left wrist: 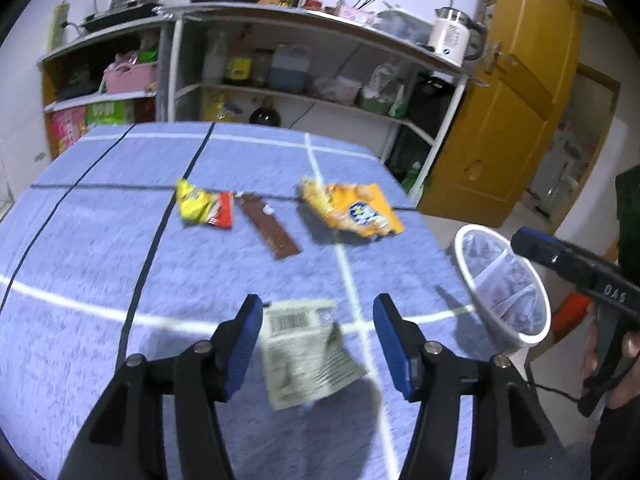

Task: Collect trash
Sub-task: 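Move the left tool to the barcode paper label while the right tool reaches the yellow chip bag, then grasp the paper label with the left tool while the right tool grasps the yellow chip bag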

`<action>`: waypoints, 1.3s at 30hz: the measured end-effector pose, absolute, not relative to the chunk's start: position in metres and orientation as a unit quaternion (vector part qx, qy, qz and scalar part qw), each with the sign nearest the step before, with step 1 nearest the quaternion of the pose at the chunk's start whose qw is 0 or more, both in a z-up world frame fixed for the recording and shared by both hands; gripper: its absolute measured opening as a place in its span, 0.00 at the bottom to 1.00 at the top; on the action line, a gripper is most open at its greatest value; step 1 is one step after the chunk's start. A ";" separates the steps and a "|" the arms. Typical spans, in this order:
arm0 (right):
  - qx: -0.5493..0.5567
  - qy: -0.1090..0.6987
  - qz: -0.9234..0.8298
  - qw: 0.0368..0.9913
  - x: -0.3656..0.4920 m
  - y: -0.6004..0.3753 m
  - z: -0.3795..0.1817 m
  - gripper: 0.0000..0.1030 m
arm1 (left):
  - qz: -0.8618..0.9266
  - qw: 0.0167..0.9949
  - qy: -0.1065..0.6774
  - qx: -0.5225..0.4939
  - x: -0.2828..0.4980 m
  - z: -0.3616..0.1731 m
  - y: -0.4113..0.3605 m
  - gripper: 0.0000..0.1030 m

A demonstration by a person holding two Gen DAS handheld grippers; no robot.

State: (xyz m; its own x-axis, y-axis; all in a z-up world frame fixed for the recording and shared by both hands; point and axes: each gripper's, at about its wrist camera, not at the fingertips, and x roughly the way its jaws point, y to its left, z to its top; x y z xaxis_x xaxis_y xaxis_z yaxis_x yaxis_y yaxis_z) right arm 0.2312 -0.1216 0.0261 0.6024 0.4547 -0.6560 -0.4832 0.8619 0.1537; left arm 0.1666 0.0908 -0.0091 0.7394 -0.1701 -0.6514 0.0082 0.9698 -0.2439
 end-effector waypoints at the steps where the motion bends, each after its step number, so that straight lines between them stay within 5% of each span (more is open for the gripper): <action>1: -0.021 0.362 0.265 0.893 0.233 -0.118 0.025 0.51 | -0.045 0.925 0.361 -0.113 0.165 -0.013 0.093 0.60; 16: -0.049 0.379 0.274 0.883 0.247 -0.100 0.012 0.51 | -0.023 0.904 0.419 -0.080 0.179 -0.036 0.072 0.60; 21: -0.063 0.372 0.282 0.882 0.249 -0.088 0.014 0.51 | -0.013 0.905 0.418 -0.071 0.179 -0.035 0.076 0.42; 23: -0.078 0.368 0.287 0.881 0.249 -0.079 0.014 0.51 | -0.007 0.906 0.419 -0.065 0.180 -0.035 0.079 0.01; 39: -0.259 0.352 0.294 0.850 0.268 0.007 -0.032 0.51 | -0.040 0.911 0.396 -0.110 0.168 -0.029 0.116 0.00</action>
